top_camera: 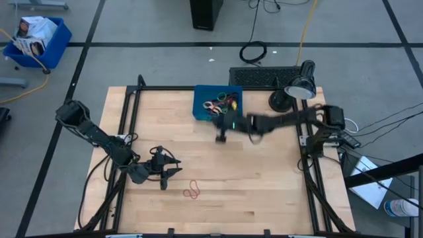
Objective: Pick and place rubber bands into bin
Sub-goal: Put the green rubber band into the blue bin, then put the red rubber band into the blue bin
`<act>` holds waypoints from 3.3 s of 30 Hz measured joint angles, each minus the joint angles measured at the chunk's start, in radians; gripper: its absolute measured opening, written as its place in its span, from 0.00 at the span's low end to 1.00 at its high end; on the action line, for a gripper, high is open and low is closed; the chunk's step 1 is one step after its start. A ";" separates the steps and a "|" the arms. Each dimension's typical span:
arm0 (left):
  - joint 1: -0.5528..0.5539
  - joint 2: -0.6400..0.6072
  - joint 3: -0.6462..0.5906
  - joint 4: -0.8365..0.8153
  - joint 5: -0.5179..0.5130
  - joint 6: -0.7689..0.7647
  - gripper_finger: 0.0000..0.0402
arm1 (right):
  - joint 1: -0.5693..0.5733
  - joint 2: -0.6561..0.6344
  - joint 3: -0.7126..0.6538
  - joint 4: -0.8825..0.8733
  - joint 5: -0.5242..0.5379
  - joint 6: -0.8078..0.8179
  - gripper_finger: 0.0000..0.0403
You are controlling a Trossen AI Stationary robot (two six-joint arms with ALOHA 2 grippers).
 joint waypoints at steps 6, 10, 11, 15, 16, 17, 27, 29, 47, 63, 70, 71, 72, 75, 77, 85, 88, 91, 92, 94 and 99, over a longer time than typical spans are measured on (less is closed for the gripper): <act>-0.005 0.000 0.000 -0.002 0.000 0.004 0.38 | -0.246 0.056 0.000 0.010 -0.175 0.083 0.04; -0.005 0.000 0.000 -0.007 0.000 0.008 0.38 | -0.336 0.083 0.000 0.023 -0.247 0.140 0.16; -0.005 0.000 0.000 -0.007 0.000 0.010 0.38 | -0.350 0.085 0.000 0.021 -0.261 0.154 0.21; -0.005 0.000 0.000 -0.007 0.000 0.012 0.38 | -0.376 0.066 0.000 0.021 -0.265 0.231 0.38; -0.005 0.000 0.000 -0.007 0.000 0.019 0.38 | -0.376 0.053 0.000 0.026 -0.265 0.251 0.42; -0.005 0.000 0.000 -0.007 0.000 0.024 0.38 | -0.368 0.040 0.000 0.028 -0.266 0.265 0.45; -0.064 0.033 0.009 0.078 -0.001 0.158 0.38 | 0.002 -0.053 -0.273 0.436 -0.364 0.264 0.51; -0.074 0.076 0.040 0.083 0.002 0.188 0.38 | 0.092 -0.063 -0.352 0.504 -0.368 0.276 0.50; 0.011 0.537 0.407 -0.152 0.398 0.210 0.38 | 0.545 -0.072 -0.700 0.865 0.032 0.465 0.44; 0.055 0.567 0.412 -0.244 0.496 0.152 0.09 | 0.649 -0.238 -0.766 0.870 -0.083 0.463 0.42; 0.047 0.522 0.416 -0.285 0.442 0.156 0.01 | 0.695 -0.311 -0.823 0.950 -0.078 0.445 0.42; 0.046 0.505 0.416 -0.285 0.413 0.158 0.01 | 0.704 -0.320 -0.829 0.980 -0.079 0.421 0.42; 0.046 0.483 0.416 -0.282 0.377 0.158 0.01 | 0.711 -0.330 -0.836 1.010 -0.081 0.395 0.42; 0.046 0.430 0.420 -0.271 0.250 0.164 0.02 | 0.724 -0.348 -0.867 1.050 -0.078 0.361 0.42; 0.051 0.396 0.414 -0.291 0.188 0.181 0.02 | 0.724 -0.351 -0.887 1.051 -0.071 0.372 0.42; 0.243 0.324 0.417 -0.203 0.065 0.376 0.02 | 0.714 -0.321 -0.917 1.024 0.193 0.393 0.42; 0.376 0.320 0.417 -0.138 0.100 0.500 0.01 | 0.704 -0.321 -0.918 1.019 0.210 0.394 0.42; 0.509 0.320 0.417 -0.068 0.148 0.613 0.03 | 0.702 -0.320 -0.917 1.019 0.210 0.394 0.42; 0.551 0.320 0.417 -0.037 0.150 0.642 0.04 | 0.702 -0.320 -0.917 1.021 0.209 0.394 0.42; 0.636 0.320 0.417 0.010 0.151 0.684 0.04 | 0.702 -0.320 -0.917 1.021 0.209 0.394 0.42; 0.819 0.319 0.417 0.069 0.222 0.756 0.08 | 0.703 -0.321 -0.917 1.016 0.209 0.398 0.42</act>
